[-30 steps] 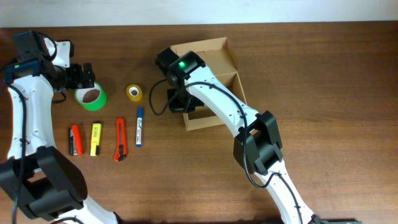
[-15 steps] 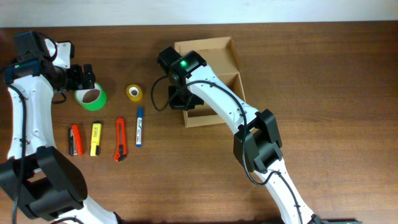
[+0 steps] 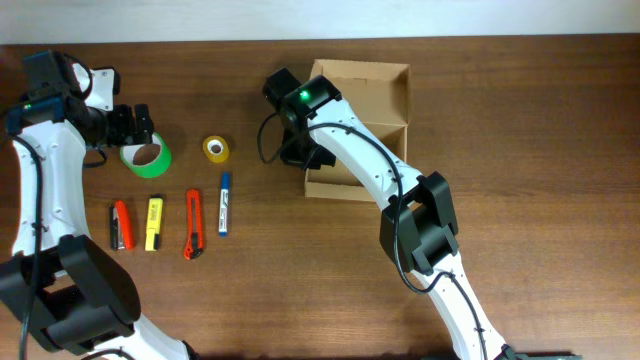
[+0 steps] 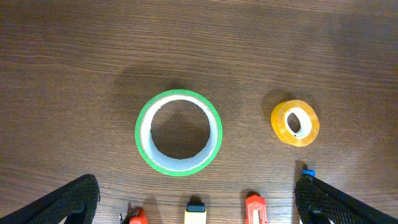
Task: Pack container
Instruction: 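Slide the box further left with the right gripper, positioning it centrally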
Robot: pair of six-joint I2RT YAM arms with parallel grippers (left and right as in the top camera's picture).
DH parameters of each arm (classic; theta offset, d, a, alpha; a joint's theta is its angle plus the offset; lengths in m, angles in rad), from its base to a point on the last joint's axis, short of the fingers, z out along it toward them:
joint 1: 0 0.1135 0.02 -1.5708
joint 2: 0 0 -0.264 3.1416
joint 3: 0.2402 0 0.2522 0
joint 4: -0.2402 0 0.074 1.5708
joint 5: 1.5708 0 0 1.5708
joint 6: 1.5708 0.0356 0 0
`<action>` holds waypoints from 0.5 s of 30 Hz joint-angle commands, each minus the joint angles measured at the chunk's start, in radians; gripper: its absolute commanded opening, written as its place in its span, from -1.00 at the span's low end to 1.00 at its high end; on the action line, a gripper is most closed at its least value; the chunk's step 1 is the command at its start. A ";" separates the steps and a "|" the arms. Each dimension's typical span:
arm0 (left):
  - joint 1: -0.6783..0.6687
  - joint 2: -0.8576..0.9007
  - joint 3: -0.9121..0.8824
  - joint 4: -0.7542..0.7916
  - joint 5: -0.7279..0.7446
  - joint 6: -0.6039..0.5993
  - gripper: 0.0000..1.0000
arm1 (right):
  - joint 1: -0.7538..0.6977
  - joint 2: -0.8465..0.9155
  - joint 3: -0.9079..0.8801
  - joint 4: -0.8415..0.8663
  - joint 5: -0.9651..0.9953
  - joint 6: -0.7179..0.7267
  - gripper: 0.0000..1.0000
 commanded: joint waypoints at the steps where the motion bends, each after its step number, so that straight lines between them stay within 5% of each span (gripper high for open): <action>1: 0.005 0.009 0.016 -0.004 0.000 0.016 0.99 | -0.001 0.017 0.001 0.003 0.052 0.017 -0.92; 6: 0.005 0.009 0.016 -0.004 0.000 0.016 0.99 | -0.002 0.017 0.001 0.003 0.058 0.017 -0.93; 7: 0.005 0.009 0.016 -0.004 0.000 0.016 0.99 | -0.002 0.017 0.001 0.003 0.058 0.017 -0.82; 9: 0.005 0.009 0.016 -0.004 0.000 0.016 0.99 | -0.002 0.017 0.001 0.003 0.058 0.016 -0.06; 10: 0.005 0.009 0.016 -0.004 0.000 0.016 0.99 | -0.002 0.017 0.001 0.004 0.058 0.016 0.11; 15: 0.005 0.009 0.016 -0.003 0.000 0.016 0.99 | -0.002 0.017 0.001 0.008 0.059 0.016 0.38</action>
